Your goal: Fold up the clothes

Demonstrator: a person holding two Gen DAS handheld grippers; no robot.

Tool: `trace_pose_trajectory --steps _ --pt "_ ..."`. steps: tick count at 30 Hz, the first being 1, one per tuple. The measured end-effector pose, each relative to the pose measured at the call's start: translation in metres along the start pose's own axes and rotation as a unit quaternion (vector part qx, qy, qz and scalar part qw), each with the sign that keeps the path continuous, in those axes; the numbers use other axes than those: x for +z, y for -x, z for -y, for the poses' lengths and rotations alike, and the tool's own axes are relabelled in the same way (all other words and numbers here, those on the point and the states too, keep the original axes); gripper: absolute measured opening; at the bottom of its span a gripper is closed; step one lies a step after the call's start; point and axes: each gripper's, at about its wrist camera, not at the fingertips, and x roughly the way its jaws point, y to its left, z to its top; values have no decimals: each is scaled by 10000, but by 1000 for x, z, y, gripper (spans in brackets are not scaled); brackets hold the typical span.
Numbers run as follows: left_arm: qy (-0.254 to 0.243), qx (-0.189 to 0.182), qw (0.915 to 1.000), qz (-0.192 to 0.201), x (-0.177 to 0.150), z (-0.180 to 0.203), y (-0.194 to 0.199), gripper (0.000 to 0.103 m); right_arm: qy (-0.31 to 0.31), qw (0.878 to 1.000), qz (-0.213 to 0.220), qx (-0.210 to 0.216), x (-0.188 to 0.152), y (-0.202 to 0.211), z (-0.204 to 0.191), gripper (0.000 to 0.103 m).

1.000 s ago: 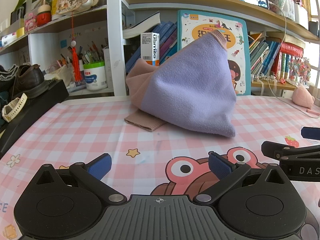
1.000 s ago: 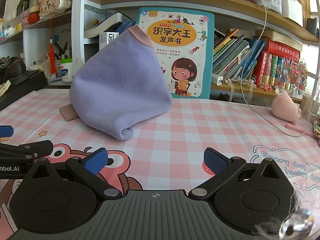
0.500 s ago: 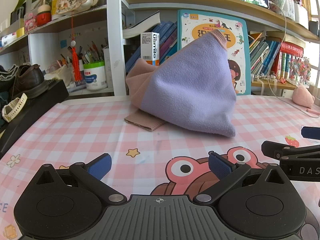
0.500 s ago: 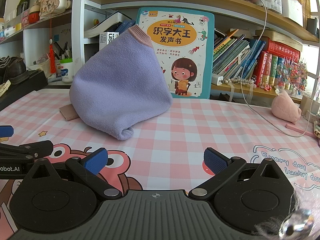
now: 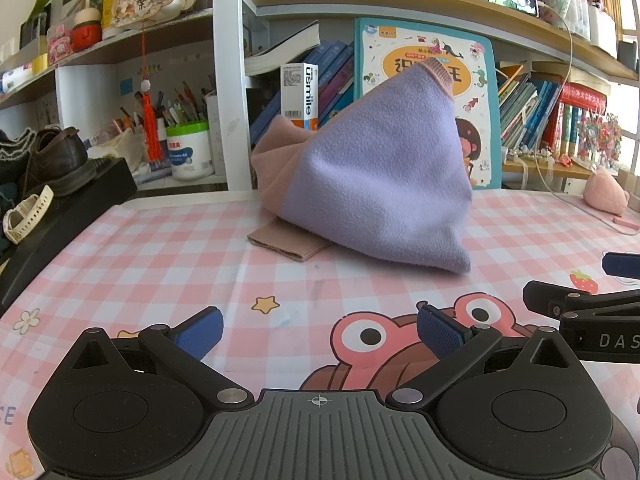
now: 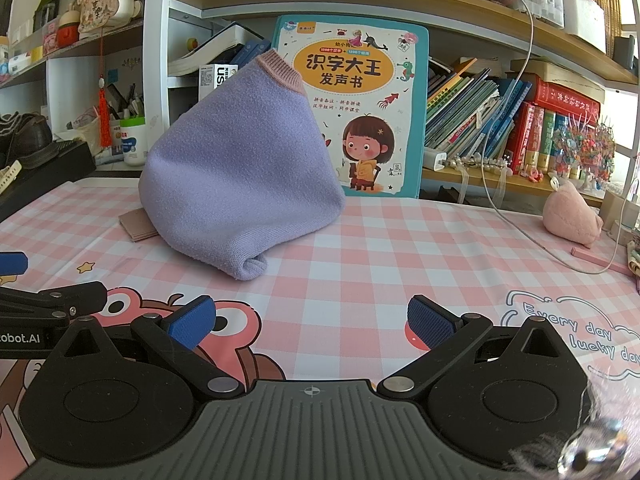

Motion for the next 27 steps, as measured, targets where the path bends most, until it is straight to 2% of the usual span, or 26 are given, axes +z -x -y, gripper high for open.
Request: trace_pose_trajectory --steps 27 --pt "-61 -13 10000 20 0 2 0 103 0 10000 58 5 -1 2 0 103"
